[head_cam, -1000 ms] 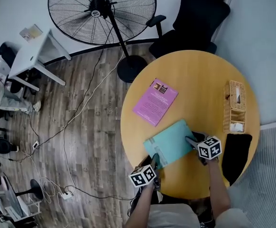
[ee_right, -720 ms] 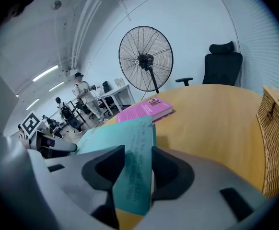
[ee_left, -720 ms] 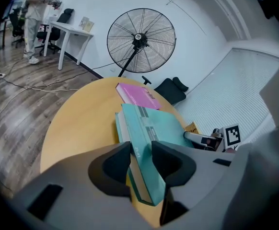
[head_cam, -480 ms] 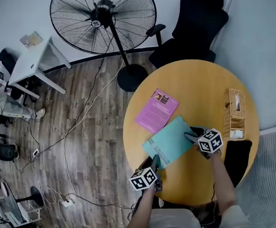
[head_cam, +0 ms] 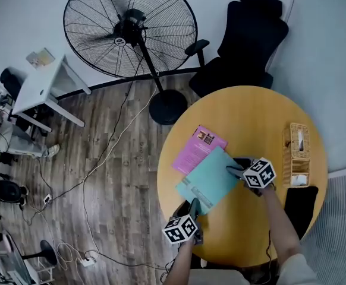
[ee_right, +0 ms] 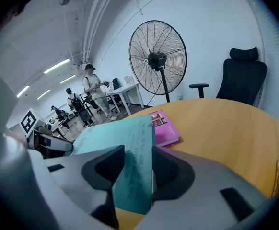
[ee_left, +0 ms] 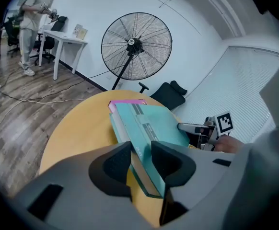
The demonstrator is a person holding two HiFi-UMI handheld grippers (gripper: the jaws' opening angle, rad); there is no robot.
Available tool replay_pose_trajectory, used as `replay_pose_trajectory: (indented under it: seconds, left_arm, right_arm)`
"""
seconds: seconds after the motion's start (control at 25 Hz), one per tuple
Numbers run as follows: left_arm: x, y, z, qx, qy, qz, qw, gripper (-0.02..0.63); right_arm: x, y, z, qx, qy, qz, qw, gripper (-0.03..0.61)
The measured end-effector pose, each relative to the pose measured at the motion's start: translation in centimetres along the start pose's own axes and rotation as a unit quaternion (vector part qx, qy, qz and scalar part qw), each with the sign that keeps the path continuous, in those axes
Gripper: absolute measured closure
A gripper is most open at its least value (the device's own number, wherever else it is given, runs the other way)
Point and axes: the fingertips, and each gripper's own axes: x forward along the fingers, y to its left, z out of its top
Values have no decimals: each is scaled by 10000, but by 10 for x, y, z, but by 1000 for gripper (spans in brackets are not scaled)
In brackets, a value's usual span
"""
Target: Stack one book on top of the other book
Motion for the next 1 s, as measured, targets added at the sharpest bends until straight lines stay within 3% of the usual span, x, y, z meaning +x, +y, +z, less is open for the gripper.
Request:
replay_pose_trajectory:
  seconds: [0.76, 1.0]
  left_arm:
    - [59, -6, 70, -120, -131, -169, 9997, 471]
    - [71, -1, 77, -401, -159, -92, 9990, 471]
  right_arm:
    - [52, -69, 63, -188, 128, 174, 9996, 391]
    - [75, -79, 80, -497, 169, 288, 9982, 388]
